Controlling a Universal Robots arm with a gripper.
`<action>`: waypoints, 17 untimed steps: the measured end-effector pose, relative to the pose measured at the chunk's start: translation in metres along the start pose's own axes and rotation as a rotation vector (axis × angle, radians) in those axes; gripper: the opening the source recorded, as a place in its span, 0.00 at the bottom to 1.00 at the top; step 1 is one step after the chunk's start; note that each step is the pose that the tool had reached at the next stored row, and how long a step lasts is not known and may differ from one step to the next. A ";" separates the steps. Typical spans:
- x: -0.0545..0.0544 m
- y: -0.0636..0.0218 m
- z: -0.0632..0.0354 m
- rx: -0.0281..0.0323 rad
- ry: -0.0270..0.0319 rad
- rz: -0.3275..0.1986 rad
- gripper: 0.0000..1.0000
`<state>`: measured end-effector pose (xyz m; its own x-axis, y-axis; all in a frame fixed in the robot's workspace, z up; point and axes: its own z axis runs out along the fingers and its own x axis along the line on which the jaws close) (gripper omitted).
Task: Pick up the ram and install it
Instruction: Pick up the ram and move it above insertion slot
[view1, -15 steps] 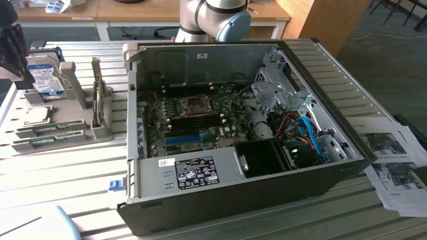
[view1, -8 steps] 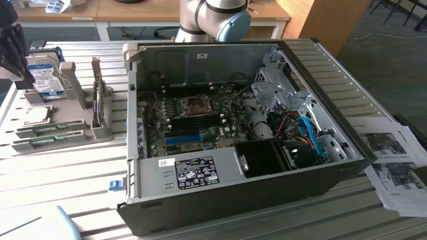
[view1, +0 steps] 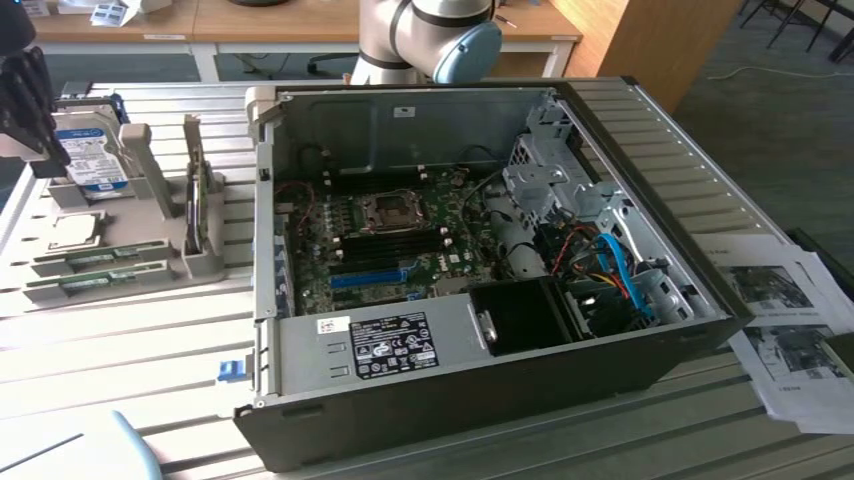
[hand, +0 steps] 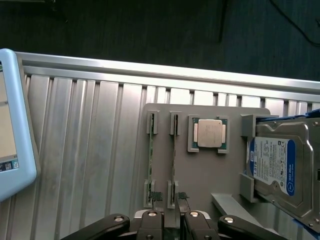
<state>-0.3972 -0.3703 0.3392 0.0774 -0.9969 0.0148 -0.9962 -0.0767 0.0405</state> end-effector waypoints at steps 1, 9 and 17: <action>0.000 0.0000 0.0000 0.0001 -0.0012 0.000 0.23; 0.000 0.0000 0.0000 0.0014 -0.0169 -0.001 0.23; 0.000 0.0000 0.0001 0.0016 -0.0196 -0.001 0.23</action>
<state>-0.3972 -0.3707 0.3391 0.0774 -0.9970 -0.0049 -0.9962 -0.0775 0.0389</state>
